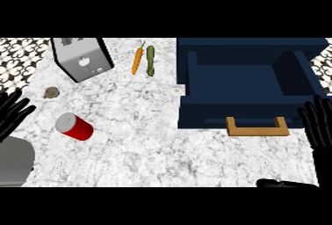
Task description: Pick up the can, place it into the drawer and close the drawer
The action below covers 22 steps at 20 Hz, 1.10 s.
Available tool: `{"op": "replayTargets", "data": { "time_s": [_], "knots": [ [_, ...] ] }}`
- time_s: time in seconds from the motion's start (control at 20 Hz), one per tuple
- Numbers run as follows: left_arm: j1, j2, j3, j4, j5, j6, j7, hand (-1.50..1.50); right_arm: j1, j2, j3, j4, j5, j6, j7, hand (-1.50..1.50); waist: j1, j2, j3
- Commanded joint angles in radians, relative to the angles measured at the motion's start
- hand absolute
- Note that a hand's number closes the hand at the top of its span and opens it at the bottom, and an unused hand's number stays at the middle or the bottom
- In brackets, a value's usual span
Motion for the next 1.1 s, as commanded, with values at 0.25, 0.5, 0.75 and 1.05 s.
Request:
{"op": "replayTargets", "data": {
  "time_s": [0.25, 0.5, 0.75, 1.05],
  "knots": [
    [-0.026, -0.062, 0.027, 0.069, -0.07, -0.03, 0.015, -1.5, 0.008, 0.001, -0.066, 0.092, -0.016, 0.045, -0.081, -1.5, 0.001, 0.0, 0.0],
    [-0.141, -0.06, 0.034, 0.212, -0.115, -0.034, -0.005, -1.5, 0.096, -0.012, -0.104, 0.026, -0.069, 0.112, -0.108, -1.5, -0.005, 0.001, 0.0],
    [-0.192, -0.115, -0.003, 0.325, -0.248, -0.046, -0.101, -1.5, 0.084, 0.005, -0.114, 0.067, -0.056, 0.119, -0.139, -1.5, -0.006, 0.001, 0.0],
    [-0.181, -0.116, 0.023, 0.361, -0.289, -0.065, -0.147, -1.5, 0.109, -0.002, -0.155, 0.019, -0.091, 0.161, -0.103, -1.5, -0.004, 0.0, 0.0]
  ]
}}
